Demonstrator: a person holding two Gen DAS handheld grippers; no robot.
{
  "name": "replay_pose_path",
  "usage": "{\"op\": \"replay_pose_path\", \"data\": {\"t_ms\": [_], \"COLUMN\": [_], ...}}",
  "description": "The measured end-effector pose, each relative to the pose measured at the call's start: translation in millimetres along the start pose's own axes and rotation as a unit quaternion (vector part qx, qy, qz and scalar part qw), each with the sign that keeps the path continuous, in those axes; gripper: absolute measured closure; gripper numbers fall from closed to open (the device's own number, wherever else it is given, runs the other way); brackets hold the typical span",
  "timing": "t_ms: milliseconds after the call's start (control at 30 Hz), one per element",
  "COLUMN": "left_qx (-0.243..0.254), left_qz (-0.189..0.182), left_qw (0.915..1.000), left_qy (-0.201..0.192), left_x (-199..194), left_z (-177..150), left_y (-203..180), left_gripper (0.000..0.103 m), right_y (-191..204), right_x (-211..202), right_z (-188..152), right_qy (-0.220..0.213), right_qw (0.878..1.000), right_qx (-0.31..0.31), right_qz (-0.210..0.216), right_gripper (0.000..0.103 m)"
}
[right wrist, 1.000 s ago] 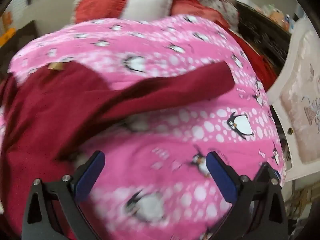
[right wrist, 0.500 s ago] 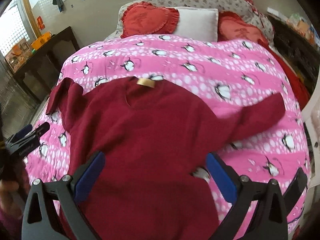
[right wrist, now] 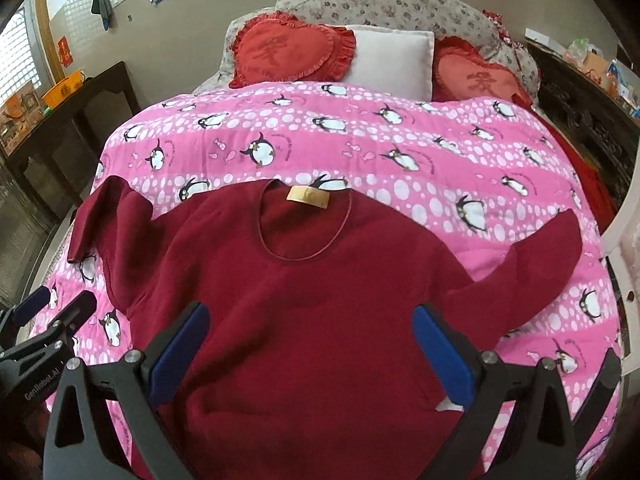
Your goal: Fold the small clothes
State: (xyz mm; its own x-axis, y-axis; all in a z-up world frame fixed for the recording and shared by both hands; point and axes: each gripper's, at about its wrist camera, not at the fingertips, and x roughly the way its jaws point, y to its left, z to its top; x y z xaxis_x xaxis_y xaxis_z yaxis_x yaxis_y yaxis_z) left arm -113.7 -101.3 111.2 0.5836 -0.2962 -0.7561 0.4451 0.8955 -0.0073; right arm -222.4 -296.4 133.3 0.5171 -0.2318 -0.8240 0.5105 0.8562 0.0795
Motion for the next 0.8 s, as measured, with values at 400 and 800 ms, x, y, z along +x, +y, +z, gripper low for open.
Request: {"op": "replay_pose_path", "data": {"t_ms": [400,800], "left_qx": [-0.004,-0.011], "left_qz": [0.004,0.014], "left_qw": [0.9999,0.9995], "left_qy": [0.015,0.025], "left_x": [19,33], "left_z": [-1,-2], "left_y": [0,6], "left_gripper": [0.03,0.03], "right_y": [7,15], "right_x": [30,46], "right_z": [0,-4], "right_qy": [0.018,0.032], "right_qw": [1.0,0.999], "right_qx": [-0.003,-0.014], "right_qz": [-0.002,-0.007], "right_gripper": [0.0,0.0]}}
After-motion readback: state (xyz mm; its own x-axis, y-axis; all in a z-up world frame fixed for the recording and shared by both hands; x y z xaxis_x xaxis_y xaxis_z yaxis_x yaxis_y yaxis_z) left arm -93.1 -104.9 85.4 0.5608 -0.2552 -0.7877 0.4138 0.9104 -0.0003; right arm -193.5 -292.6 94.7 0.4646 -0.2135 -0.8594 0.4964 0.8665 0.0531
